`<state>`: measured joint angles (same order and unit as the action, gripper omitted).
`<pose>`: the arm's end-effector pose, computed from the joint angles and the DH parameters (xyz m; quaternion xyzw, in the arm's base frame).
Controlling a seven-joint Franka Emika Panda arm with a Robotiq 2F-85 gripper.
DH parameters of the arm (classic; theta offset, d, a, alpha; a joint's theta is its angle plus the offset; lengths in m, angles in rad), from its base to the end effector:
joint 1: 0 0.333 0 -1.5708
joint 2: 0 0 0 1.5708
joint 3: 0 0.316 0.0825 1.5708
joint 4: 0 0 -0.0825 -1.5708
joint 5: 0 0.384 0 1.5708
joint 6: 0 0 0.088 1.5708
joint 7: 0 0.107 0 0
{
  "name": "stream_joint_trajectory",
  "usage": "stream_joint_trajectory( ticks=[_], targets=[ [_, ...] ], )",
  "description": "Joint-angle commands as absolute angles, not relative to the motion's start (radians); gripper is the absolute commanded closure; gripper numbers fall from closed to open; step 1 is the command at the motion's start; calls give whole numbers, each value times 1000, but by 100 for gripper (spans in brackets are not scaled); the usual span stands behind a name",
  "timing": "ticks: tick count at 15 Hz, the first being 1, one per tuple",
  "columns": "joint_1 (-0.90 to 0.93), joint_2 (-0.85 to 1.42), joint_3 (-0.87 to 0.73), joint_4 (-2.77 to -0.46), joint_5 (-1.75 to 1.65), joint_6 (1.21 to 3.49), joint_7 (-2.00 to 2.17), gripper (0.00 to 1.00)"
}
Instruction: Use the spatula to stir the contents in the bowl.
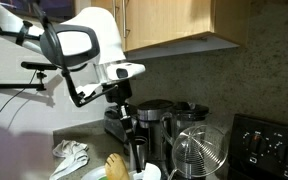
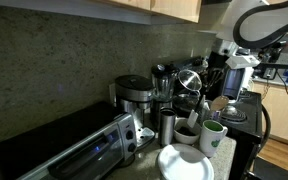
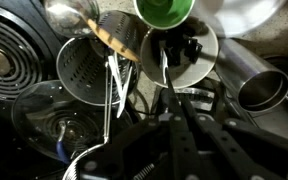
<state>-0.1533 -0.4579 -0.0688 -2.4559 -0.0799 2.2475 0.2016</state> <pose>0.4185 -0.0985 0.4865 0.9744 -0.1865 0.1240 0.0198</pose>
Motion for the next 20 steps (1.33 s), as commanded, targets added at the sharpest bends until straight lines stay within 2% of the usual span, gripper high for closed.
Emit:
stream_joint_trajectory(
  ticks=[1, 9, 15, 20],
  targets=[
    [-121, -506, -101, -2496, 44, 2271, 169, 99],
    [-148, -508, -73, -2471, -14, 2108, 147, 99],
    [-143, -532, -64, -2423, -72, 2119, 155, 99],
    [-133, -571, -81, -2336, -44, 2044, 124, 99]
  ],
)
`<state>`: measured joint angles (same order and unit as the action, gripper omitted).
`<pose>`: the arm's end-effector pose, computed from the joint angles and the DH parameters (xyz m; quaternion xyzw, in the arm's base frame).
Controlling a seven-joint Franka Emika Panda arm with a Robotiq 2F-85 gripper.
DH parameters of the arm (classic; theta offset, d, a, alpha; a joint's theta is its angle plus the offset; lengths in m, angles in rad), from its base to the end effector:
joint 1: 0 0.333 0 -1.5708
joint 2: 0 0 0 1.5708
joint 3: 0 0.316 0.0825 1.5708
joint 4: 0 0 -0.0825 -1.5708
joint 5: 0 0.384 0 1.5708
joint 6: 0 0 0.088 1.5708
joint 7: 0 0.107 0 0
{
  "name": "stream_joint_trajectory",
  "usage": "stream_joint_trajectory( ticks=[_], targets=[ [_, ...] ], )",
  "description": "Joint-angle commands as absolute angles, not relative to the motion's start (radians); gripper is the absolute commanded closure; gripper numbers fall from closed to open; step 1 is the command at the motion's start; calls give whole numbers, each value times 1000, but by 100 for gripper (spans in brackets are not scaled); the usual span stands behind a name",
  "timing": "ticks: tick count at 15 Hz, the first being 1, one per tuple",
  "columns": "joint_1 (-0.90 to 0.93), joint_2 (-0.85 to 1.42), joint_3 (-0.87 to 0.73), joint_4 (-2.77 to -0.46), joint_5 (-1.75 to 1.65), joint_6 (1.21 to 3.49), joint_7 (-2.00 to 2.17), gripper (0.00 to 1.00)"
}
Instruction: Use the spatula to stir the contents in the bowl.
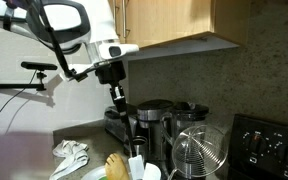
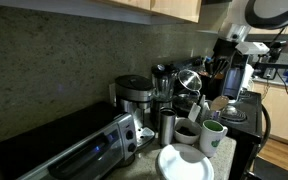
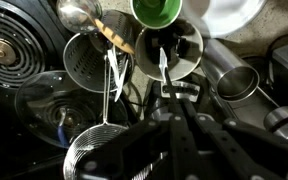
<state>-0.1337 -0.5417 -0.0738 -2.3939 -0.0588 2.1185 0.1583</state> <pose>0.4029 -0.0911 0.5382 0.9772 -0.1659 0.1321 0.0106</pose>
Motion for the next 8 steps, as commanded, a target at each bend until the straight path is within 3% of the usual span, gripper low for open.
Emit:
stream_joint_trajectory(
  ticks=[1, 8],
  targets=[
    [-135, -577, -86, -2311, -43, 2025, 122, 99],
    [-154, -558, -139, -2071, -47, 1898, 121, 99]
  ],
)
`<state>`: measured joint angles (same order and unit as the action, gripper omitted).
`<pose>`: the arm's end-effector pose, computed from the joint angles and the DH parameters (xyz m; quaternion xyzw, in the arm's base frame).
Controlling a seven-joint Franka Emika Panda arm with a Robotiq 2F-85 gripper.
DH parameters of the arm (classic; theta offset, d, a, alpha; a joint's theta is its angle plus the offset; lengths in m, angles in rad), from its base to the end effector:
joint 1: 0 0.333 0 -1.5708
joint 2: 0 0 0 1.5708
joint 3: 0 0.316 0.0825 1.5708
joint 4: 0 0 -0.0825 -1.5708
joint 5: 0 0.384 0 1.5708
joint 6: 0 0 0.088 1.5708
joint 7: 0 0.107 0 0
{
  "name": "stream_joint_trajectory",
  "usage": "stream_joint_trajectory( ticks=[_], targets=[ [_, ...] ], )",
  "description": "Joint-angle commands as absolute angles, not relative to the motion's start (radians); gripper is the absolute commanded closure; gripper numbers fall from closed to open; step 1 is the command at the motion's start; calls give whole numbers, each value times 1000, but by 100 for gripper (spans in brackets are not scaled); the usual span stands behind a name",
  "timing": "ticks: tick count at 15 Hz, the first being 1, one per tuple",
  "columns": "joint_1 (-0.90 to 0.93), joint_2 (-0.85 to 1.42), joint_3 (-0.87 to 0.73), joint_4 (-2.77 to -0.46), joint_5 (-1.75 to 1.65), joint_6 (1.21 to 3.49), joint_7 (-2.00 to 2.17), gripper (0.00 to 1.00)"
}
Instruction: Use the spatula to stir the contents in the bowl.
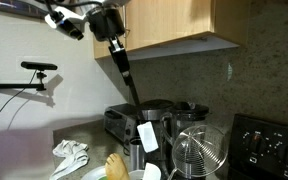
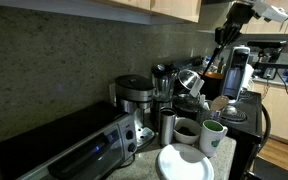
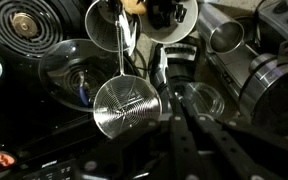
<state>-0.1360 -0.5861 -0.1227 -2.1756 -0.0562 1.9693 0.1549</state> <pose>0.3847 -0.1192 0.6482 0.9633 -0.1924 0.1872 0.0020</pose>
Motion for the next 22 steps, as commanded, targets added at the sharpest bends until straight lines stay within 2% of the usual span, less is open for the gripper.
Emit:
stream_joint_trajectory(
  ticks=[1, 8, 22],
  targets=[
    [-155, -551, -148, -2046, -46, 1882, 117, 99],
    [-186, -485, -184, -1979, -88, 1768, 81, 99],
    [-214, -406, -188, -2113, -144, 1811, 99, 99]
  ],
)
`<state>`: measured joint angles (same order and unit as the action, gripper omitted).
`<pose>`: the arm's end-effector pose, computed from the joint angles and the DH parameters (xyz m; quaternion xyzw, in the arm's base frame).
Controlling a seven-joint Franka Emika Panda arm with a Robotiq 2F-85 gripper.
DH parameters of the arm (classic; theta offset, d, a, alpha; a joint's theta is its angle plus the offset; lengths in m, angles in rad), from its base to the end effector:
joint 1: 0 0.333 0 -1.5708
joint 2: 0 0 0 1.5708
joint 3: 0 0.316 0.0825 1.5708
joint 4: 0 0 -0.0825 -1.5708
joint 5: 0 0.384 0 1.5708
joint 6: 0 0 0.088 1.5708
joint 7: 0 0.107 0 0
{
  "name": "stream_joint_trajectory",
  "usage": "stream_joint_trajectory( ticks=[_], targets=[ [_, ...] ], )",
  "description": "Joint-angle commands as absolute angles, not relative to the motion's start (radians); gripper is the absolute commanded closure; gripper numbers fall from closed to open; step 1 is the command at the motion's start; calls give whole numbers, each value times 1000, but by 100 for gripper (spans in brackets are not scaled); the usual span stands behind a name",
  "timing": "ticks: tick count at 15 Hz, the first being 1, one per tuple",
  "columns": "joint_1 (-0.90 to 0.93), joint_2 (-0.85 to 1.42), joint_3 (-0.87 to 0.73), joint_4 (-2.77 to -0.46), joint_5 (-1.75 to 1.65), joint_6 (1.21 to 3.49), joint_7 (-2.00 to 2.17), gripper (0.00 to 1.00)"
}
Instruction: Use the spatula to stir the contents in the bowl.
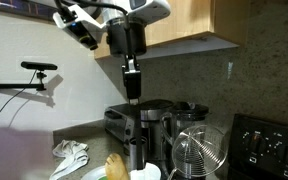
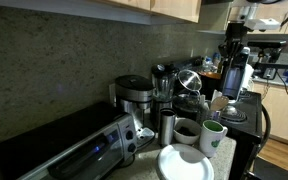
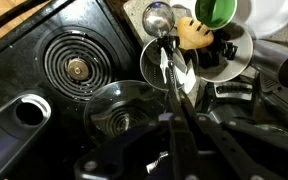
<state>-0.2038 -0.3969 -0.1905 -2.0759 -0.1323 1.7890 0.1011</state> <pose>0.4025 -0.1937 0.5965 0.9716 -0.2289 0.0475 0.0356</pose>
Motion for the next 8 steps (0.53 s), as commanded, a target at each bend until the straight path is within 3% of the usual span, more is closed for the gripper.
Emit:
stream_joint_trajectory(
  ticks=[1, 8],
  targets=[
    [-214, -408, -189, -2125, -144, 1816, 99, 99],
    [-243, -430, -197, -2262, -206, 1983, 98, 99]
  ],
)
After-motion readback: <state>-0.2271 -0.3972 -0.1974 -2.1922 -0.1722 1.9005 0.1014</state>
